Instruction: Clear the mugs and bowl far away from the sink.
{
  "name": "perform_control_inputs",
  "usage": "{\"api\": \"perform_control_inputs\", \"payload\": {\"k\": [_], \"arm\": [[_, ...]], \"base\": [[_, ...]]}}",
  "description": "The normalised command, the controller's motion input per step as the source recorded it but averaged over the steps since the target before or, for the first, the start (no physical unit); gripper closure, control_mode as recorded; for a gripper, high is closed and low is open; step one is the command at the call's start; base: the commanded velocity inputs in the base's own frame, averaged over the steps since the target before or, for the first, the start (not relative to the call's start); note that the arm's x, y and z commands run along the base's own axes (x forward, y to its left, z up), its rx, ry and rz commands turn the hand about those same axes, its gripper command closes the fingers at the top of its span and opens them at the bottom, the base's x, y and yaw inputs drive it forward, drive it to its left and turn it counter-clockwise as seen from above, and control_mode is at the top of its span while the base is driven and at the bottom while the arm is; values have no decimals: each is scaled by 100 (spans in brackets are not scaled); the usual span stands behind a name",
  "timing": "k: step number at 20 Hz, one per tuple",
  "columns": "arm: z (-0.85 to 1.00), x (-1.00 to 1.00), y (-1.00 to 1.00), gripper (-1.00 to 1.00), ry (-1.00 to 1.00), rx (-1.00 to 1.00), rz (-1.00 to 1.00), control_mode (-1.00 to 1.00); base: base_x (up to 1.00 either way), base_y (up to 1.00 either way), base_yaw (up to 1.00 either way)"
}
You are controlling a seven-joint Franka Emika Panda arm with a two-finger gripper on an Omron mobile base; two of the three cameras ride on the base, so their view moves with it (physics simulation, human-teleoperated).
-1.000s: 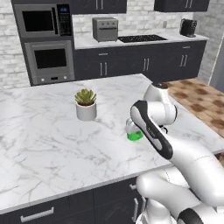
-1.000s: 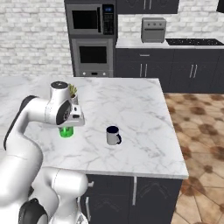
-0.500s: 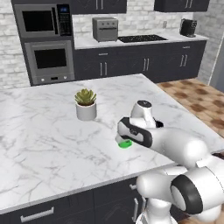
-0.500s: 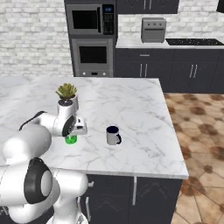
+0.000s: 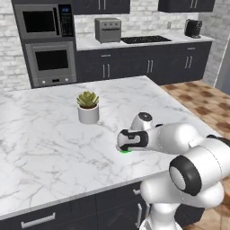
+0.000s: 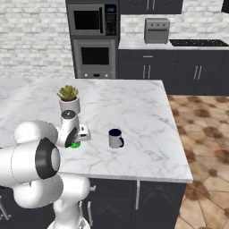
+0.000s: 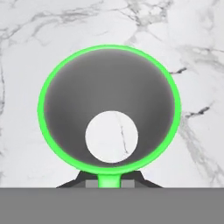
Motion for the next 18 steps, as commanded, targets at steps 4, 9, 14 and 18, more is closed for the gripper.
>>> {"api": "perform_control_inputs", "payload": {"k": [4,9,14,18], "arm": [[-28,20,2,100,-14,0,0,-100],[-3,1,0,-100,-10,0,0,-100],[9,-2,0,-100,-7,0,0,-100],[77,-10,0,-100,-2,0,0,-100]], "base": [[0,0,0],[0,0,0],[0,0,0],[0,0,0]]}}
